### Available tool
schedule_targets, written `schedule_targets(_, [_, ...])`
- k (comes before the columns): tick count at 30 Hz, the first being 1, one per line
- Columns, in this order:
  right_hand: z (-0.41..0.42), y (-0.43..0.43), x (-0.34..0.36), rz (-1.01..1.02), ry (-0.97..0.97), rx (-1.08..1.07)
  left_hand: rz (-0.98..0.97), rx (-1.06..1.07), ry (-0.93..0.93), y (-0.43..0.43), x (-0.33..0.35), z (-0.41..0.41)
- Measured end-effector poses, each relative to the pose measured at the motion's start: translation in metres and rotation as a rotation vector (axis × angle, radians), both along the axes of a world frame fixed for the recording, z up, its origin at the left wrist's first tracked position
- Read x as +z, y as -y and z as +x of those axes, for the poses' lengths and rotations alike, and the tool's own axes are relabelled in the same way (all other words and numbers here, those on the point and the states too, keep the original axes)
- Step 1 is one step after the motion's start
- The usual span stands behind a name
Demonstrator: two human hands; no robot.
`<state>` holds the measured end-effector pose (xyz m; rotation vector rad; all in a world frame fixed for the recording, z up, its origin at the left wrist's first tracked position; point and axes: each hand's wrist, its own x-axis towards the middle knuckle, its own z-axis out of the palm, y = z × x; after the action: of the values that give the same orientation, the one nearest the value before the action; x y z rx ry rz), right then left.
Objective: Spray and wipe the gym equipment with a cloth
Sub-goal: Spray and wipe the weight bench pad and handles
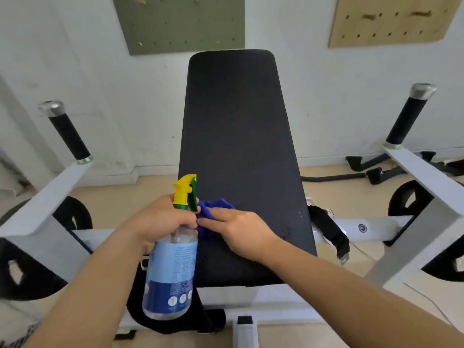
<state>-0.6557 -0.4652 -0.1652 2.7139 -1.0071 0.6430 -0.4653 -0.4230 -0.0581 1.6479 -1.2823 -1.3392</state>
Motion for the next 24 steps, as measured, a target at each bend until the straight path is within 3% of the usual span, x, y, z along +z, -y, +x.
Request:
schedule_targets(5, [-0.083, 0.047, 0.029, 0.058, 0.242, -0.379, 0.036, -0.008, 0.027, -0.014, -0.011, 0.021])
schedule_targets(8, [-0.082, 0.039, 0.031, 0.082, 0.318, -0.548, 0.061, -0.025, 0.02, -0.025, -0.015, 0.027])
schedule_targets(11, [-0.037, 0.013, 0.014, 0.066, 0.245, -0.333, 0.078, -0.023, -0.01, -0.035, -0.016, 0.034])
schedule_targets(13, [-0.007, -0.003, 0.01, 0.147, 0.142, -0.153, 0.073, -0.015, -0.024, -0.042, -0.018, 0.038])
schedule_targets(15, [0.005, -0.007, 0.016, 0.24, 0.159, -0.105, 0.064, -0.019, -0.02, -0.049, -0.018, 0.04])
schedule_targets(21, [-0.015, -0.015, 0.055, 0.302, 0.612, -0.373, 0.076, -0.035, 0.036, -0.078, -0.022, 0.035])
schedule_targets(24, [-0.028, -0.026, 0.066, 0.344, 0.729, -0.475, 0.08, -0.03, 0.051, -0.09, -0.026, 0.034])
